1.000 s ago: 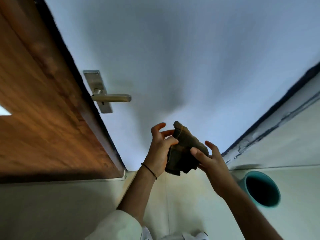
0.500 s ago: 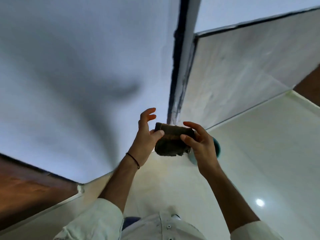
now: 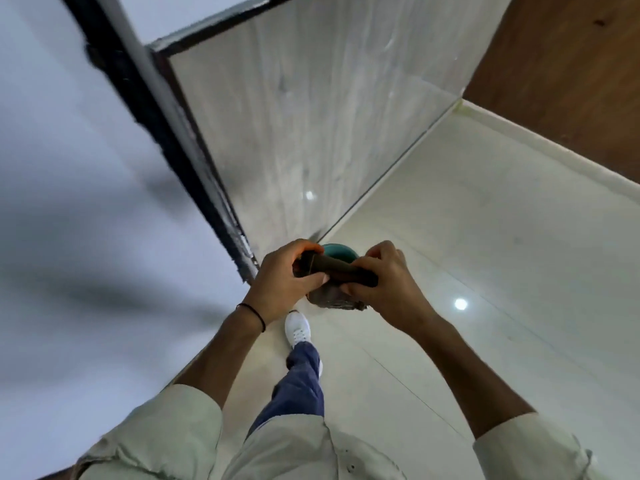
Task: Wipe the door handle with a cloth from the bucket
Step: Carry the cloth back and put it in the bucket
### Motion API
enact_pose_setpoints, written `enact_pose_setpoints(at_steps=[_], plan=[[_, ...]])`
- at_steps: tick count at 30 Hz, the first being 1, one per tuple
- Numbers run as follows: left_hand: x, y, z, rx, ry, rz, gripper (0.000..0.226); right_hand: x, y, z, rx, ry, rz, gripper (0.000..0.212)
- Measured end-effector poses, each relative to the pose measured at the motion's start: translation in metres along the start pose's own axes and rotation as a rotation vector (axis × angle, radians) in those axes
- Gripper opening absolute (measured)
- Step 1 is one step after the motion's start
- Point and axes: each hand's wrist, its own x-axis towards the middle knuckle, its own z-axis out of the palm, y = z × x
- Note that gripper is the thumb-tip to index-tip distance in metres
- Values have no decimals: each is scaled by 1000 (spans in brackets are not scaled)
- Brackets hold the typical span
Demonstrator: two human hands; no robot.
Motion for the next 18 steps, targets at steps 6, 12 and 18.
enact_pose_setpoints(at_steps=[6,12,18], plan=[[97,-24,26,-487,-163,-324,20,85,37,-40,520,-113,326,20],[158,-48,58,-780,-298,-579,56,151,78,-32,720,39,588,38],[203,-62,75,-735,-84,-669,50,181,117,-24,856,-113,651,59]])
